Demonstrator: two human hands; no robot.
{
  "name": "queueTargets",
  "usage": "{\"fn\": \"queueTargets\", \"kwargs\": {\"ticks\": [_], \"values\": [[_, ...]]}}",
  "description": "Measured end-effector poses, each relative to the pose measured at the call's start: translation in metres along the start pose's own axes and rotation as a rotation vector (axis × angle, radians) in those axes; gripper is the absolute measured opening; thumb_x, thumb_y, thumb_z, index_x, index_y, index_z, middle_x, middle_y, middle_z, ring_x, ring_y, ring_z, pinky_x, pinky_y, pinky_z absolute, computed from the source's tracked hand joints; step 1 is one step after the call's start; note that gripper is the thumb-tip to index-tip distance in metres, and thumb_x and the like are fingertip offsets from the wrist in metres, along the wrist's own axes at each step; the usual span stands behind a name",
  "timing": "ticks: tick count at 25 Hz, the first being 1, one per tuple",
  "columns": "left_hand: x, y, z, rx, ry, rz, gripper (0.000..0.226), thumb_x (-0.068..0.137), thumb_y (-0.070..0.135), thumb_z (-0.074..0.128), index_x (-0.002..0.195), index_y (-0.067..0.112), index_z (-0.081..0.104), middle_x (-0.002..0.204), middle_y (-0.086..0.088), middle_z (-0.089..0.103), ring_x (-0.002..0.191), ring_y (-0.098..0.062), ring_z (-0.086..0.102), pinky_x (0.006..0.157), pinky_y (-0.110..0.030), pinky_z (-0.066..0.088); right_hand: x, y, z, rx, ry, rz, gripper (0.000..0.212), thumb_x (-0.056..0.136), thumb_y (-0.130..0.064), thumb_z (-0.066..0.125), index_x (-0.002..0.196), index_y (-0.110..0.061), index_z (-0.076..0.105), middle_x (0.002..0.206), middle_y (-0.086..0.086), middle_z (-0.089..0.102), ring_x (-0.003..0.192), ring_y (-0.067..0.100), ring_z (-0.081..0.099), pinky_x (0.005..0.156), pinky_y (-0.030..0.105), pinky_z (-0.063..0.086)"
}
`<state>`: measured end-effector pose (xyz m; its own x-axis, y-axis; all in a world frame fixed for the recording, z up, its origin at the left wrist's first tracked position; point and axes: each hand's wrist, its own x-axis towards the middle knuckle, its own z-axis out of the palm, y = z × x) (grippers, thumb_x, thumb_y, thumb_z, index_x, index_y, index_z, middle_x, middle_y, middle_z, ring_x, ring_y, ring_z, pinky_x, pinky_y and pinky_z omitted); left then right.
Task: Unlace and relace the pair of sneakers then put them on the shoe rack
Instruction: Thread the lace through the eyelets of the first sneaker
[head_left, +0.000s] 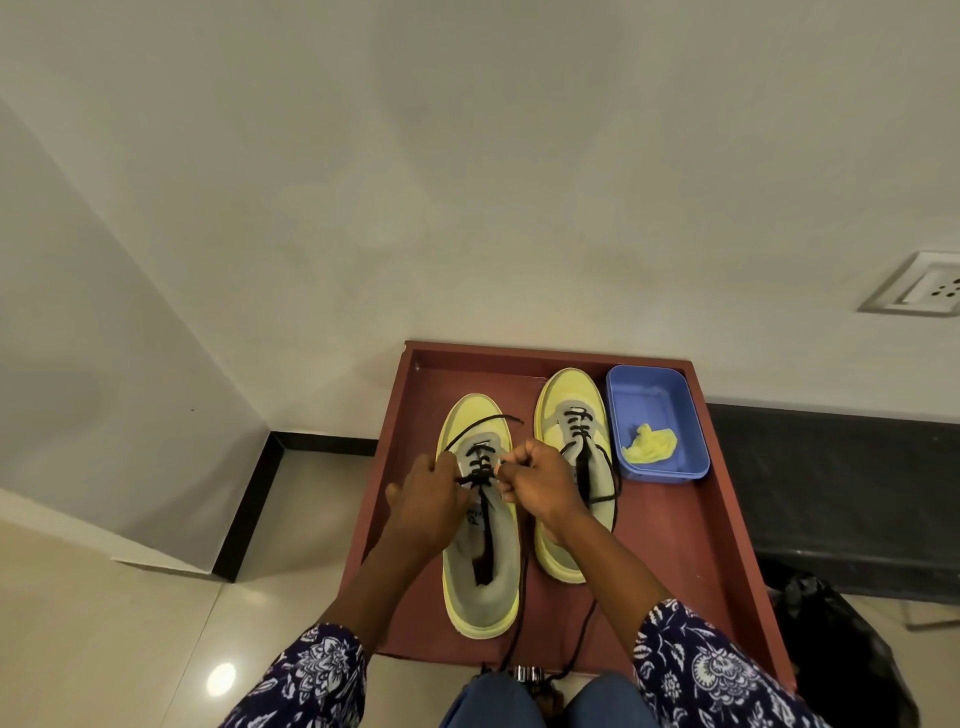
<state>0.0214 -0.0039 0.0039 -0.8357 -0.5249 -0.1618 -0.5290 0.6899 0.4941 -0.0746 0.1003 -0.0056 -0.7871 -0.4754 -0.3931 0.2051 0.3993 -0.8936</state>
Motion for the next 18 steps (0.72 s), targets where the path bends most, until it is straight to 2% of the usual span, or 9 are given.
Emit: {"fn": "queueTargets", "kwargs": {"ticks": [2, 4, 6, 9, 13, 16, 18], "values": [[0.001, -0.009, 0.004, -0.158, 0.017, -0.039, 0.003, 0.09, 0.017, 0.045, 0.087, 0.018, 0.046, 0.084, 0.0, 0.049, 0.078, -0.015, 0.047, 0.071, -0.029, 0.043, -0.001, 0.0, -0.001, -0.047, -0.002, 0.002, 0.022, 0.081, -0.001, 0.055, 0.068, -0.018, 0.051, 0.071, 0.005, 0.062, 0.061, 0.017, 0.056, 0.072, 0.041, 0.053], [0.0, -0.011, 0.006, -0.491, 0.003, -0.178, 0.006, 0.091, 0.011, 0.047, 0.087, 0.013, 0.051, 0.079, -0.002, 0.054, 0.069, -0.013, 0.051, 0.06, -0.022, 0.042, -0.003, -0.001, -0.001, -0.164, -0.046, -0.04, 0.014, 0.083, -0.004, 0.055, 0.079, -0.017, 0.055, 0.072, -0.002, 0.058, 0.069, 0.017, 0.057, 0.076, 0.038, 0.052], [-0.001, -0.007, 0.006, -0.816, -0.016, -0.277, 0.005, 0.092, 0.006, 0.048, 0.092, 0.006, 0.053, 0.075, -0.004, 0.055, 0.06, -0.01, 0.05, 0.053, -0.015, 0.044, -0.002, -0.004, 0.0, -0.273, -0.068, -0.114, 0.008, 0.086, -0.008, 0.055, 0.085, -0.013, 0.061, 0.074, -0.003, 0.058, 0.076, 0.017, 0.057, 0.079, 0.035, 0.051], [-0.001, -0.005, 0.005, -1.036, -0.001, -0.27, 0.006, 0.091, 0.005, 0.051, 0.094, 0.002, 0.055, 0.074, -0.002, 0.056, 0.059, -0.009, 0.048, 0.05, -0.011, 0.045, -0.001, -0.006, 0.0, -0.281, -0.047, -0.12, 0.015, 0.085, -0.012, 0.057, 0.072, -0.017, 0.06, 0.075, 0.001, 0.061, 0.075, 0.018, 0.058, 0.08, 0.04, 0.052], [0.0, -0.009, 0.005, -0.982, 0.008, -0.202, 0.008, 0.092, 0.007, 0.051, 0.094, -0.001, 0.054, 0.069, -0.002, 0.052, 0.059, -0.008, 0.046, 0.049, -0.008, 0.042, -0.004, -0.004, 0.0, -0.203, -0.029, -0.061, 0.022, 0.088, -0.008, 0.052, 0.069, -0.019, 0.055, 0.069, -0.003, 0.059, 0.065, 0.015, 0.059, 0.077, 0.041, 0.055], [0.0, -0.011, 0.003, -0.87, -0.024, -0.125, 0.002, 0.092, 0.004, 0.049, 0.091, 0.003, 0.05, 0.074, -0.001, 0.05, 0.063, -0.007, 0.045, 0.051, -0.006, 0.041, -0.009, -0.007, 0.002, -0.124, 0.026, -0.027, 0.029, 0.092, -0.007, 0.048, 0.069, -0.024, 0.052, 0.076, -0.001, 0.061, 0.059, 0.011, 0.059, 0.065, 0.03, 0.057], [0.0, -0.016, 0.0, -0.734, -0.042, -0.057, 0.004, 0.092, 0.003, 0.049, 0.094, 0.005, 0.05, 0.081, 0.003, 0.052, 0.072, -0.007, 0.049, 0.059, -0.005, 0.042, -0.01, -0.008, 0.002, -0.107, 0.08, -0.019, 0.029, 0.093, -0.006, 0.047, 0.07, -0.024, 0.051, 0.087, 0.0, 0.062, 0.057, 0.01, 0.061, 0.056, 0.02, 0.054]]}}
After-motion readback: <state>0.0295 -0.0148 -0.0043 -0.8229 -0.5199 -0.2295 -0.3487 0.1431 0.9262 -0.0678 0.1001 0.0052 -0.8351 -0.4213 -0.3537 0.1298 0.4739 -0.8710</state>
